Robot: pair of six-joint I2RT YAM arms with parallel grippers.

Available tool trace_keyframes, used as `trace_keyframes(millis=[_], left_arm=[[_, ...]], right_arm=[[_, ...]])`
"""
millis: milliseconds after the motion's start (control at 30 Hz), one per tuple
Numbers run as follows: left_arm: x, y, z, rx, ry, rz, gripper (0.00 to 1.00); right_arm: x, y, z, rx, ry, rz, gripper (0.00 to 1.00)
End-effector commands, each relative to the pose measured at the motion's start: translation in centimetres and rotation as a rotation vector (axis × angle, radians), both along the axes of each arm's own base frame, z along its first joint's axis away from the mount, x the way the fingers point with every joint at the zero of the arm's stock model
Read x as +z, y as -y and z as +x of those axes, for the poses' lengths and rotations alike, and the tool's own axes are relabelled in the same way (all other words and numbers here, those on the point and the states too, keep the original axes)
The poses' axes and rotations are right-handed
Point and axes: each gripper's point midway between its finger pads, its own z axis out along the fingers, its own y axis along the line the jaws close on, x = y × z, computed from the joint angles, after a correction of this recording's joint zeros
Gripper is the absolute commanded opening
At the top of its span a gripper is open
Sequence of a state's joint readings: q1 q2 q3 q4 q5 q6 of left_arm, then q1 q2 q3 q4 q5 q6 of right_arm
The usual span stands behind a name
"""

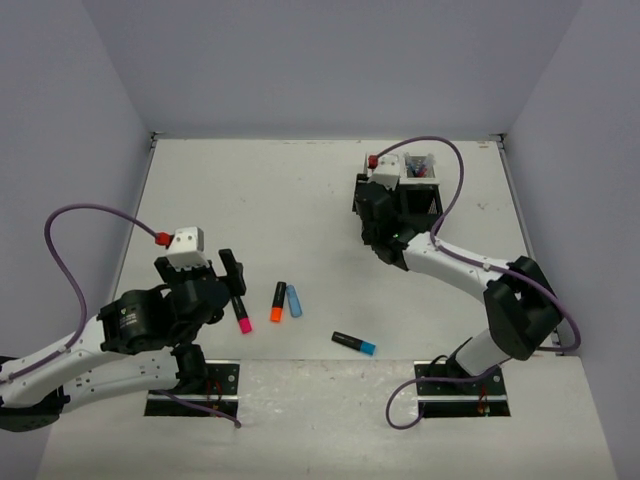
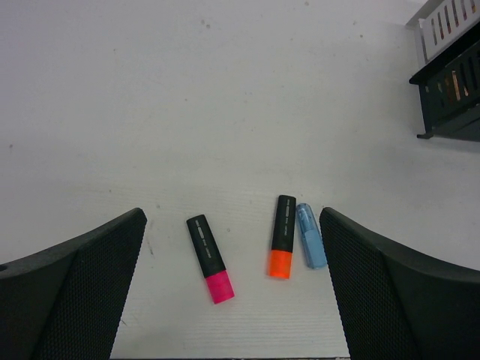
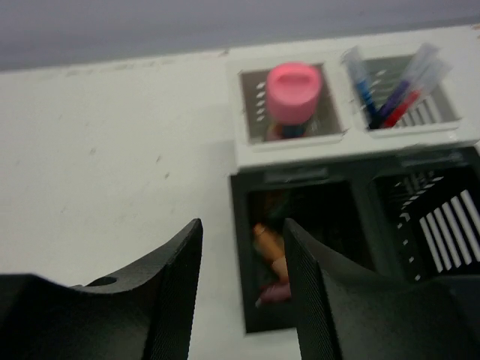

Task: Sort the stationery into containers
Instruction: Place the stationery in the storage box, then pick up the stationery from the center of the board.

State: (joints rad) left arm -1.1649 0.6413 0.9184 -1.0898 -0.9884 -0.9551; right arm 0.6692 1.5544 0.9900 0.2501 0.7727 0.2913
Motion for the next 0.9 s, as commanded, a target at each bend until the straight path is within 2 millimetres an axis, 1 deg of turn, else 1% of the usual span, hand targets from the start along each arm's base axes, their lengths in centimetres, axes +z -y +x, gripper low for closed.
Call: trace_keyframes(millis=[0, 33, 67, 100, 133, 200, 233, 333, 400, 467, 567, 633, 767, 867], left_arm=[[1.7, -2.2, 0.1, 0.112, 0.054, -0.086, 1.0], [1.8, -2.5, 0.0, 0.118, 0.061, -0.101, 1.0], [2.0, -2.8, -0.1, 0.121, 0.067, -0.12, 1.0], [2.1, -3.0, -0.2, 0.123, 0.072, -0.132, 1.0], [2.2, -3.2, -0.2, 0.126, 0.077, -0.142, 1.0], [2.4, -3.4, -0.3, 0.127, 0.084, -0.161, 1.0], [2.4, -3.4, -0.3, 0.127, 0.085, -0.162, 1.0], [2.3, -3.3, -0.3, 0.126, 0.082, -0.158, 1.0], [2.3, -3.1, -0.2, 0.121, 0.078, -0.148, 1.0], [2.2, -2.9, -0.2, 0.114, 0.074, -0.138, 1.0], [2.0, -2.5, -0.1, 0.102, 0.068, -0.122, 1.0], [1.9, -2.3, 0.0, 0.097, 0.065, -0.112, 1.0], [2.0, -2.1, 0.0, 0.083, 0.066, -0.115, 1.0], [2.1, -2.1, 0.0, 0.075, 0.072, -0.124, 1.0]], right_arm=[[0.5, -8.3, -5.2, 0.278, -0.145, 0.078, 0.47], [-0.6, -9.5, -6.6, 0.317, -0.208, 0.086, 0.45], [-2.4, -10.1, -8.3, 0.356, -0.305, 0.076, 0.44], [-2.8, -12.2, -10.2, 0.41, -0.359, 0.122, 0.43], [-4.5, -13.1, -11.7, 0.446, -0.43, 0.115, 0.42], [-6.2, -15.2, -14.5, 0.495, -0.544, 0.108, 0.41], [-7.7, -16.2, -15.9, 0.524, -0.596, 0.078, 0.41], [-9.8, -18.7, -19.7, 0.604, -0.739, 0.044, 0.41], [-11.8, -19.3, -21.1, 0.605, -0.8, 0.008, 0.41], [-12.4, -20.0, -21.9, 0.622, -0.821, 0.0, 0.41], [-13.8, -21.0, -22.5, 0.64, -0.849, -0.027, 0.42], [-14.4, -21.3, -22.5, 0.642, -0.863, -0.042, 0.42], [-15.4, -21.3, -22.0, 0.613, -0.873, -0.078, 0.42], [-15.7, -21.7, -21.7, 0.609, -0.869, -0.085, 0.42]])
